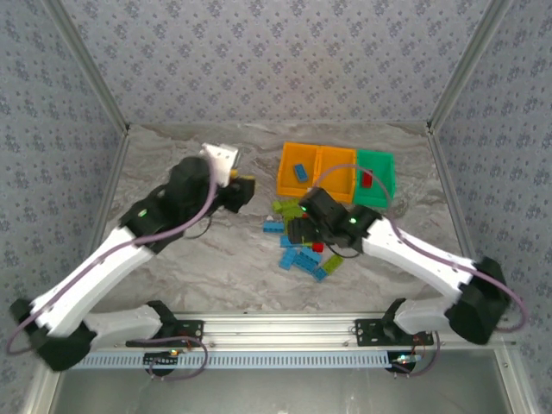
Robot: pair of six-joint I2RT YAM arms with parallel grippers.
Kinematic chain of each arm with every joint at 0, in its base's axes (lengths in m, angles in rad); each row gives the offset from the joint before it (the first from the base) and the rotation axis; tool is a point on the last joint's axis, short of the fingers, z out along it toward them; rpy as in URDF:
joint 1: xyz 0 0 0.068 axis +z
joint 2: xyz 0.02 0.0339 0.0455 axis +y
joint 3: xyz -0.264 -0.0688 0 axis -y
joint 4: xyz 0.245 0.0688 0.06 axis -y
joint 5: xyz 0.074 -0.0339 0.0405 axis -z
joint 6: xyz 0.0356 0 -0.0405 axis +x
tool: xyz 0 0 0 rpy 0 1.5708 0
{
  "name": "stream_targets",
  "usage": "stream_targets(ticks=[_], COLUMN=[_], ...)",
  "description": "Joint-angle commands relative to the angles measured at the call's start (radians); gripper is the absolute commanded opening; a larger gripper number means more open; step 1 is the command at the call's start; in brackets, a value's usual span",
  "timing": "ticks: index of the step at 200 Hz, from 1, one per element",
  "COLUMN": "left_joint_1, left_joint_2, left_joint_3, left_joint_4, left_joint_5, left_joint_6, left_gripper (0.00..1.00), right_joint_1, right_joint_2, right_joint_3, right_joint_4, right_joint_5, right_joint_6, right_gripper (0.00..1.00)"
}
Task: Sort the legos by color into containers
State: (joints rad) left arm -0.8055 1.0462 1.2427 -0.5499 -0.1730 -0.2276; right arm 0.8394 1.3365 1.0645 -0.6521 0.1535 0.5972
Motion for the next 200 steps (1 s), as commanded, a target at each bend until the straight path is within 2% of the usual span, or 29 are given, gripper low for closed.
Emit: stream_targets(ticks=[1, 13, 28, 47, 69, 87, 158, 178, 200], left_joint_1=[-0.004, -0.005, -0.005, -0.007, -0.008, -0.008, -0.006, -0.007, -0.006], left_joint_2=[-0.139, -0.231, -0.318, -0.386, -0.417, -0.42, -0.407, -0.407, -0.407], left_joint_3=[-0.123, -0.192, -0.283, -0.391, -0.466, -0.494, -0.525, -0.528, -0.53], left_joint_4=[-0.186, -0.197, -0.172, -0.136, -0.092, -0.075, -0.066, -0.065, -0.064], left_joint_5=[0.083, 0.138, 0.162, 0.231, 0.279, 0.282, 0.273, 0.27, 0.265], left_joint_6=[0.188, 0.269, 0.332, 0.419, 0.47, 0.486, 0.506, 0.507, 0.507], left_gripper=[0.51, 0.53, 0.6, 0.69, 0.84, 0.89, 0.94, 0.95, 0.96], right_joint_1=[-0.004, -0.015, -0.028, -0.031, -0.03, -0.03, -0.035, -0.033, -0.03], right_joint_2=[0.164, 0.278, 0.418, 0.576, 0.73, 0.806, 0.875, 0.861, 0.775], right_joint_3=[0.124, 0.217, 0.325, 0.464, 0.586, 0.654, 0.683, 0.69, 0.662], right_joint_4=[0.11, 0.116, 0.098, 0.042, -0.037, -0.063, -0.063, -0.074, -0.06], right_joint_5=[0.009, 0.02, 0.052, 0.154, 0.238, 0.245, 0.178, 0.18, 0.171], right_joint_6=[-0.184, -0.235, -0.281, -0.322, -0.366, -0.394, -0.39, -0.38, -0.361], right_gripper=[0.82, 0.77, 0.7, 0.64, 0.63, 0.63, 0.36, 0.22, 0.2])
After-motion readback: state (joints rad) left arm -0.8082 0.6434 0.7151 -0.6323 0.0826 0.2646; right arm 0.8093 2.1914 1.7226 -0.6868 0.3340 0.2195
